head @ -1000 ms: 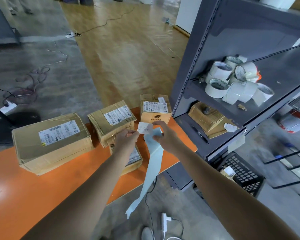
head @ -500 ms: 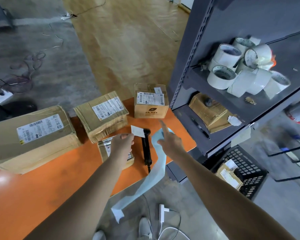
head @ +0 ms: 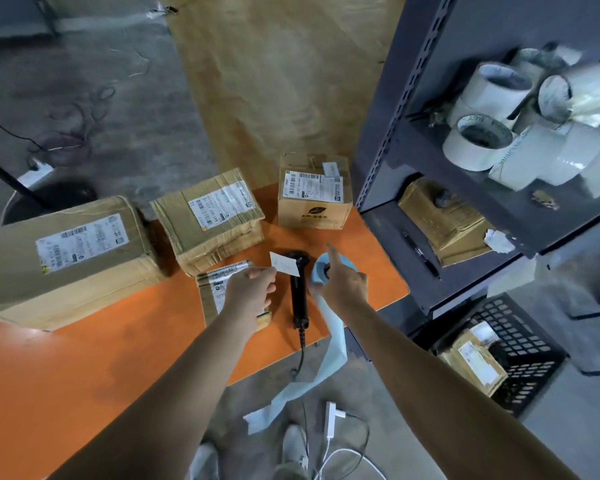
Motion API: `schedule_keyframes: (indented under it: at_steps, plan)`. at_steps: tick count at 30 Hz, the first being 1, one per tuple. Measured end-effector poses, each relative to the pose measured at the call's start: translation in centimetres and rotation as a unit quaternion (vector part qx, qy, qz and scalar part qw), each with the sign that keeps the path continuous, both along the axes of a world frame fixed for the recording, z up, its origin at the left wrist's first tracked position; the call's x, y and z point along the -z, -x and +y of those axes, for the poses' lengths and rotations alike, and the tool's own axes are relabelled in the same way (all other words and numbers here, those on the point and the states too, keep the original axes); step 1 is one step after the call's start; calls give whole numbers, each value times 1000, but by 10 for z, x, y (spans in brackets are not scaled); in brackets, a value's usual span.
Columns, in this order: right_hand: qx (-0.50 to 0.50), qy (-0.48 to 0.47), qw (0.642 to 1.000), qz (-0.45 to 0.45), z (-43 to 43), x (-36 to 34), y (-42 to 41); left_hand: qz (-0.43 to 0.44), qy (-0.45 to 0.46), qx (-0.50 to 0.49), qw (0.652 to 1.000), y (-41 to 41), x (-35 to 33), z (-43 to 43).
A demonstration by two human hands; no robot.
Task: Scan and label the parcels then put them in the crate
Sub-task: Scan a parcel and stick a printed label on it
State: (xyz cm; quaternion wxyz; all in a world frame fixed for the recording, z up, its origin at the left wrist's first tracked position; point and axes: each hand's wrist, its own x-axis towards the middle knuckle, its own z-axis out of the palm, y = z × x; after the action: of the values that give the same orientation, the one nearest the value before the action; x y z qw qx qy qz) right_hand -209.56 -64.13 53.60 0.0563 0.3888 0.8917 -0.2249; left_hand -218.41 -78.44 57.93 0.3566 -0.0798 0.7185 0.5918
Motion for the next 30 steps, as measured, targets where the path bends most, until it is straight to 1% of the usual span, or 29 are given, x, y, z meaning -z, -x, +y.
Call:
schedule_keyframes:
  at_steps: [3,6,9,11,13,15,17,18,22,24,26,30]
  plan:
    - [-3,16,1000,4,-1,4,-1,-2,-3,-7,1000,2,-4,-1]
    - [13,19,1000,17,0,2,-1,-8,-8,-8,1000,4,-8,-4]
    - [31,18,997,71,-4,-7,2,-9,-9,1,1000,6,-12,-7]
    - [45,65,991,110,-11,-19,6,-15,-15,6,1000,7,-16,-11]
    - [67,137,979,135,-20,-31,15,-20,-22,14,999,9,-19,-17]
    - [89,215,961,152,-28,-37,23,-21,-24,21,999,13,-21,-25]
    - [118,296,932,174,-39,-43,29,-18,-26,26,999,17,-24,-35]
    - [130,323,919,185,-43,-46,31,-16,-26,29,999,19,-25,-41]
    - [151,376,890,209,-57,-56,38,-15,-35,34,999,29,-29,-59]
    - [144,386,886,214,-63,-61,44,-17,-35,36,999,34,-30,-66]
    - [136,371,891,224,-67,-64,49,-7,-24,41,999,39,-32,-72]
    - [126,293,922,219,-75,-66,62,1,-6,23,1000,49,-34,-81]
